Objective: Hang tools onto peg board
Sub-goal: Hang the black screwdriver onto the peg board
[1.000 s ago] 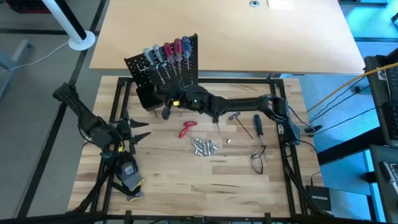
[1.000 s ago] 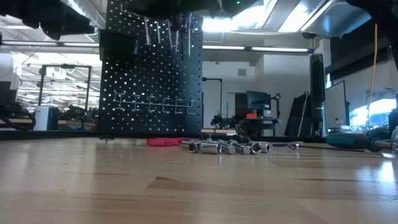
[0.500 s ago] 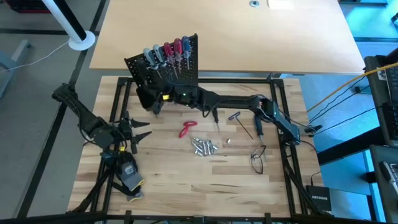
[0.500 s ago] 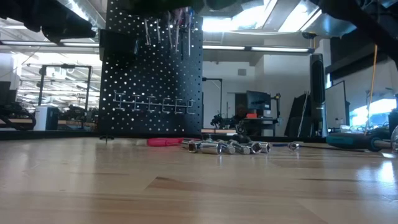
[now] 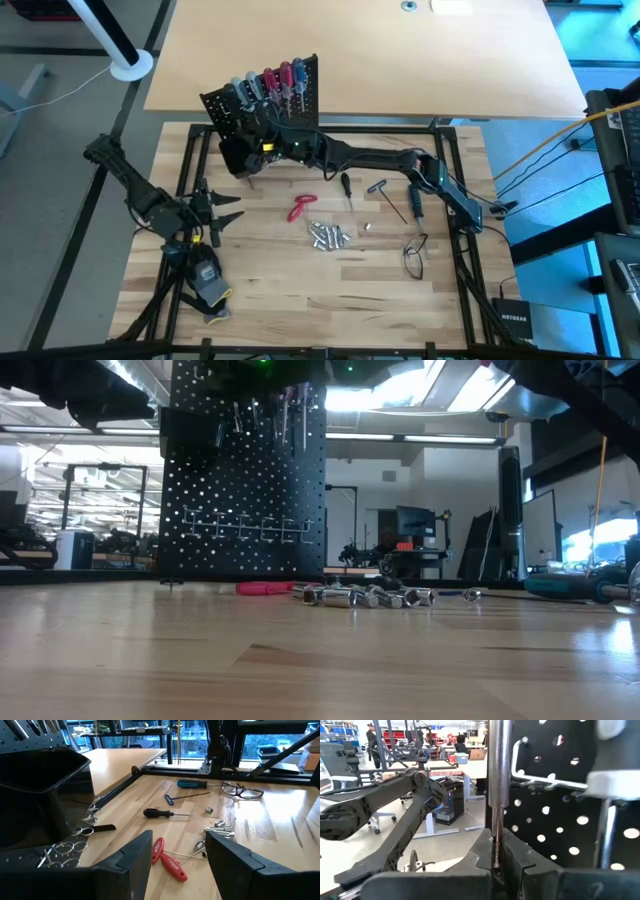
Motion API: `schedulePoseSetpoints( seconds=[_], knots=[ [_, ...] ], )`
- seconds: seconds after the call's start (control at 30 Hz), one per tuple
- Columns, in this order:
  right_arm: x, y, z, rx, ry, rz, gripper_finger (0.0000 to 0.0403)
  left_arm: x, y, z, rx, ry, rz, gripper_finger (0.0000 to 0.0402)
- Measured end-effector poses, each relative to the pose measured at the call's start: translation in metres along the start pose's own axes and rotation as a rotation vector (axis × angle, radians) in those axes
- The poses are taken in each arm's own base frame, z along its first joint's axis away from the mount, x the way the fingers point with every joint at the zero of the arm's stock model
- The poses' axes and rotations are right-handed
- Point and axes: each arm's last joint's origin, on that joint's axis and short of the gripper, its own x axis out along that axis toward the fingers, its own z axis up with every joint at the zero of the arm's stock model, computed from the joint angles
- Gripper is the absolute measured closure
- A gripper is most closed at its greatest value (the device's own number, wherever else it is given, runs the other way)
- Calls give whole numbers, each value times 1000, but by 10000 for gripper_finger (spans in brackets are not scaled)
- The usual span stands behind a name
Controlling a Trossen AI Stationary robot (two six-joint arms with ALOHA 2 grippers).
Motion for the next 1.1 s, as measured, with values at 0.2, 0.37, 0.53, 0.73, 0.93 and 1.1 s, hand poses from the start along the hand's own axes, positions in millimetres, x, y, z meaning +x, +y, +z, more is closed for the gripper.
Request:
schedulePoseSetpoints(
  seconds=[0.2,0.37,0.53,0.73,0.93,1.1],
  knots=[
    [1,-6,-1,0,7,-11,388,0,0,0,-23,0,-1,229],
    [3,-7,-3,4,-2,-23,388,0,0,0,-24,0,-1,229],
    [11,-5,-20,21,-11,-22,388,0,0,0,-21,1,0,229],
    [14,-13,-29,45,16,-45,388,0,0,0,-26,1,-3,229],
    [15,-18,-29,43,24,-52,388,0,0,0,-26,1,-3,229],
    [15,-18,-27,48,0,-53,388,0,0,0,-29,1,-3,229]
  ],
)
